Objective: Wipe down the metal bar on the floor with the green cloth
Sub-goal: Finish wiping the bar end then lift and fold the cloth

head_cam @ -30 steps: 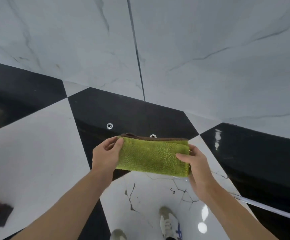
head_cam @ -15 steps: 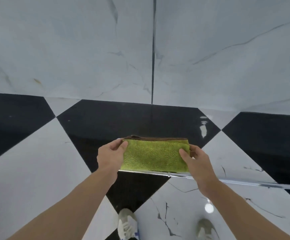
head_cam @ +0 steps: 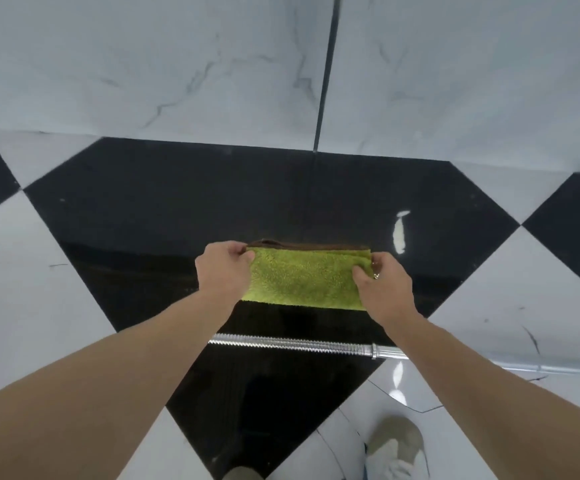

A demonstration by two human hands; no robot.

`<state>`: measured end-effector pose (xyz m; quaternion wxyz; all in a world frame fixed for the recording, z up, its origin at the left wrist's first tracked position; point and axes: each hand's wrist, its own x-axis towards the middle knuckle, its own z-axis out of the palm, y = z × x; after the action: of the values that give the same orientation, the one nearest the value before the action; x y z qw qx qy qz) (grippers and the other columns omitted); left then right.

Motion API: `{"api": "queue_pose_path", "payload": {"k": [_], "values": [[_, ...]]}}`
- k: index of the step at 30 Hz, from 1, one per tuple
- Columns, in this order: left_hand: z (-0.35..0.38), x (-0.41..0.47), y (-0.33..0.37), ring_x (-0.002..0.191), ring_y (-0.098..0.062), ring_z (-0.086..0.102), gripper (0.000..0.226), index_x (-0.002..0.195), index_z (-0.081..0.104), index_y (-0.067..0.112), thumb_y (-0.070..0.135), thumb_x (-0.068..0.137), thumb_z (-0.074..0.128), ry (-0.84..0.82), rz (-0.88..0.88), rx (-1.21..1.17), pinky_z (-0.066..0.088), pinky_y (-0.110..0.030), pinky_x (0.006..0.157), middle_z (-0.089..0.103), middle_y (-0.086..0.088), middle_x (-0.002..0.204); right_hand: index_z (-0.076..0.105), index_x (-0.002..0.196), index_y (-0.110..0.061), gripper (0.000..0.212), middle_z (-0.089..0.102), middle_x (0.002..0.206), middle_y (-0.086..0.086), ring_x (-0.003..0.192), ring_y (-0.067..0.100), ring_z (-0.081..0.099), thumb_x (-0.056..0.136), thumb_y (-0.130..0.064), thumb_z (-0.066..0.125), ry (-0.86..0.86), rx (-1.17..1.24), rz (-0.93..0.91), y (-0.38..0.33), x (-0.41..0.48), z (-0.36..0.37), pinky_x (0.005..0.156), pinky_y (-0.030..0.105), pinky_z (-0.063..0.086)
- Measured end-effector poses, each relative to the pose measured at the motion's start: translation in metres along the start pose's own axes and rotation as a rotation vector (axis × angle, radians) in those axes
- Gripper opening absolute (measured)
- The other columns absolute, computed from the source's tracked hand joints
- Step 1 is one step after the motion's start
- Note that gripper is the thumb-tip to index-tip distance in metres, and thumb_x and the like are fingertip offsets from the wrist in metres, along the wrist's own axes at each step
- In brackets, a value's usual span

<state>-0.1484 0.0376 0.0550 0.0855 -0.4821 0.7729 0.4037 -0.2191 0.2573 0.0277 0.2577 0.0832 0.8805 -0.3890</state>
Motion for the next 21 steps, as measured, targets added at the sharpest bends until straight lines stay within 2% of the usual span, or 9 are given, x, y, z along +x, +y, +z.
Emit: {"api": "queue_pose_path", "payload": {"k": [2, 4, 7, 9, 10, 13, 15, 17, 21], "values": [[0.020, 0.023, -0.015, 0.097, -0.020, 0.069, 0.023, 0.114, 0.074, 0.013, 0.022, 0.093, 0.067, -0.002, 0.025, 0.018, 0.051, -0.030, 0.098, 0.075, -0.002, 0.105, 0.060, 0.117, -0.013, 0.018, 0.063, 0.102, 0.000, 0.078, 0.004, 0.057, 0.101, -0.022, 0.063, -0.008, -0.042, -0.009, 0.018, 0.021, 0.022, 0.059, 0.016, 0.040], [0.035, 0.043, -0.027, 0.090, -0.017, 0.069, 0.024, 0.113, 0.074, 0.013, 0.023, 0.092, 0.069, -0.007, 0.041, 0.004, 0.051, -0.028, 0.098, 0.075, -0.001, 0.102, 0.059, 0.116, -0.010, 0.018, 0.063, 0.097, 0.000, 0.076, 0.007, 0.057, 0.101, -0.020, 0.062, -0.013, -0.065, -0.020, 0.033, 0.038, 0.039, 0.059, 0.018, 0.042], [0.051, 0.064, -0.041, 0.090, -0.012, 0.068, 0.022, 0.111, 0.074, 0.016, 0.025, 0.092, 0.069, -0.003, 0.079, 0.001, 0.050, -0.029, 0.099, 0.076, 0.001, 0.098, 0.060, 0.118, -0.008, 0.022, 0.064, 0.109, 0.009, 0.094, 0.022, 0.063, 0.100, -0.021, 0.064, 0.022, -0.085, -0.044, 0.049, 0.055, 0.057, 0.079, 0.033, 0.052], [0.058, 0.070, -0.048, 0.097, -0.014, 0.067, 0.018, 0.110, 0.071, 0.019, 0.024, 0.093, 0.065, 0.028, 0.182, 0.047, 0.046, -0.030, 0.101, 0.073, 0.001, 0.100, 0.056, 0.128, -0.006, 0.032, 0.059, 0.125, 0.011, 0.110, 0.024, 0.058, 0.100, -0.020, 0.063, 0.055, -0.156, -0.112, 0.052, 0.057, 0.061, 0.093, 0.032, 0.047], [0.061, 0.068, -0.051, 0.109, -0.016, 0.062, 0.022, 0.116, 0.066, 0.018, 0.023, 0.095, 0.061, 0.043, 0.272, 0.100, 0.041, -0.028, 0.103, 0.068, -0.003, 0.112, 0.052, 0.136, -0.005, 0.039, 0.054, 0.134, 0.012, 0.118, 0.023, 0.053, 0.102, -0.020, 0.062, 0.087, -0.237, -0.191, 0.051, 0.054, 0.061, 0.099, 0.030, 0.044], [0.072, 0.060, -0.064, 0.150, -0.026, 0.021, 0.059, 0.154, 0.026, 0.007, 0.033, 0.104, 0.039, 0.012, 0.674, 0.496, 0.020, -0.039, 0.122, 0.026, -0.010, 0.162, 0.032, 0.157, -0.004, 0.058, 0.035, 0.162, 0.016, 0.149, 0.031, 0.035, 0.108, -0.033, 0.045, 0.094, -0.574, -0.490, 0.046, 0.044, 0.065, 0.124, 0.043, 0.032], [0.083, 0.057, -0.073, 0.154, -0.028, -0.005, 0.067, 0.157, 0.000, 0.006, 0.045, 0.106, 0.018, -0.091, 0.878, 0.797, 0.010, -0.046, 0.125, -0.004, -0.013, 0.166, 0.015, 0.163, -0.007, 0.067, 0.014, 0.172, 0.014, 0.159, 0.031, 0.015, 0.110, -0.047, 0.023, -0.016, -0.782, -0.578, 0.050, 0.044, 0.076, 0.129, 0.049, 0.018], [0.094, 0.059, -0.083, 0.152, -0.027, -0.018, 0.073, 0.155, -0.011, 0.003, 0.053, 0.103, 0.004, -0.154, 0.874, 0.887, 0.006, -0.047, 0.125, -0.019, -0.014, 0.164, 0.005, 0.164, -0.008, 0.074, 0.003, 0.173, 0.013, 0.160, 0.028, 0.003, 0.106, -0.055, 0.009, -0.080, -0.901, -0.594, 0.060, 0.050, 0.086, 0.131, 0.050, 0.010], [0.110, 0.068, -0.099, 0.151, -0.025, -0.021, 0.078, 0.154, -0.015, 0.002, 0.057, 0.101, 0.001, -0.129, 0.827, 0.870, 0.005, -0.046, 0.125, -0.022, -0.015, 0.163, 0.006, 0.164, -0.007, 0.074, 0.007, 0.172, 0.015, 0.160, 0.029, 0.004, 0.107, -0.055, 0.007, -0.054, -0.961, -0.595, 0.079, 0.064, 0.096, 0.131, 0.049, 0.011]]}}
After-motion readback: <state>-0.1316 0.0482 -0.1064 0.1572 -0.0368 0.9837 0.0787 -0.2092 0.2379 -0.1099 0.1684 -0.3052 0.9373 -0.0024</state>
